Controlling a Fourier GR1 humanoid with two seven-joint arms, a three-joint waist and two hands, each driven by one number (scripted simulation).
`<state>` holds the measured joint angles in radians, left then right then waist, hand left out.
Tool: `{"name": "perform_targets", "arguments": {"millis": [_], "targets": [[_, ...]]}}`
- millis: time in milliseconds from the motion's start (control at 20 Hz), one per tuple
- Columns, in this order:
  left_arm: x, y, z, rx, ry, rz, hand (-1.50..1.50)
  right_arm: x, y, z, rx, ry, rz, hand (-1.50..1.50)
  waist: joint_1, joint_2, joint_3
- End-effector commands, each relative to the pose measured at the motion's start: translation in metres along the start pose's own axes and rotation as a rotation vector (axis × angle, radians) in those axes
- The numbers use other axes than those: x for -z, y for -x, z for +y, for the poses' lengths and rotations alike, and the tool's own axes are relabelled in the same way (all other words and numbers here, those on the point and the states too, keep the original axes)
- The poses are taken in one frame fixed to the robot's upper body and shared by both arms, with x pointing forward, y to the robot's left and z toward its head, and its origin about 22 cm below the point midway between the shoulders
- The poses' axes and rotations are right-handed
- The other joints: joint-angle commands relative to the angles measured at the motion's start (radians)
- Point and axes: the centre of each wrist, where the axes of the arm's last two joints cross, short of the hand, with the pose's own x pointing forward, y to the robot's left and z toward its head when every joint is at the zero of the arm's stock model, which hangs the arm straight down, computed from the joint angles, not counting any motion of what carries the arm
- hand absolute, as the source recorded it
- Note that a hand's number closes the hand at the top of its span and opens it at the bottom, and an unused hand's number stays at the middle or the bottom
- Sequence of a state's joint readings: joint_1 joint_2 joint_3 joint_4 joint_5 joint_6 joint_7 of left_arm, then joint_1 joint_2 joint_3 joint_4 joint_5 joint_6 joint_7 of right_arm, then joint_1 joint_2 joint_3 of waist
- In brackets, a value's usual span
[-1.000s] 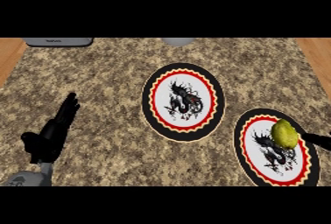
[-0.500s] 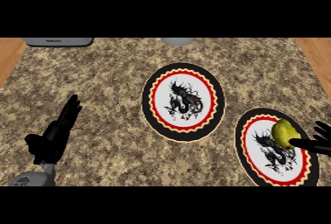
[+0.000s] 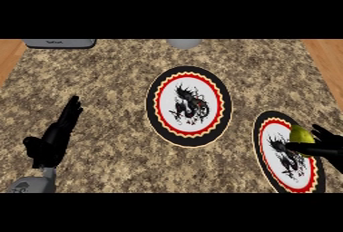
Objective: Pick the pear from the plate and place it in the plate
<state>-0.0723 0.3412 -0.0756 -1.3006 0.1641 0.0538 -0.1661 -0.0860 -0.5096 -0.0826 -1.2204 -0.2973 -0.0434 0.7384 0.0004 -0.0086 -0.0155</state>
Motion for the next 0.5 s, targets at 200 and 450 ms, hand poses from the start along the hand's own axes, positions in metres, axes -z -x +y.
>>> {"name": "perform_targets", "arguments": {"millis": [200,450], "targets": [[-0.007,0.004,-0.002,-0.026,0.007,0.010,0.00,0.020,0.026,0.027,0.036,-0.081,-0.009,1.50,0.007,0.009,0.016],[-0.010,0.011,0.007,0.008,0.006,0.006,0.00,0.022,0.021,0.022,0.011,-0.073,-0.069,1.50,0.006,0.010,0.016]]}}
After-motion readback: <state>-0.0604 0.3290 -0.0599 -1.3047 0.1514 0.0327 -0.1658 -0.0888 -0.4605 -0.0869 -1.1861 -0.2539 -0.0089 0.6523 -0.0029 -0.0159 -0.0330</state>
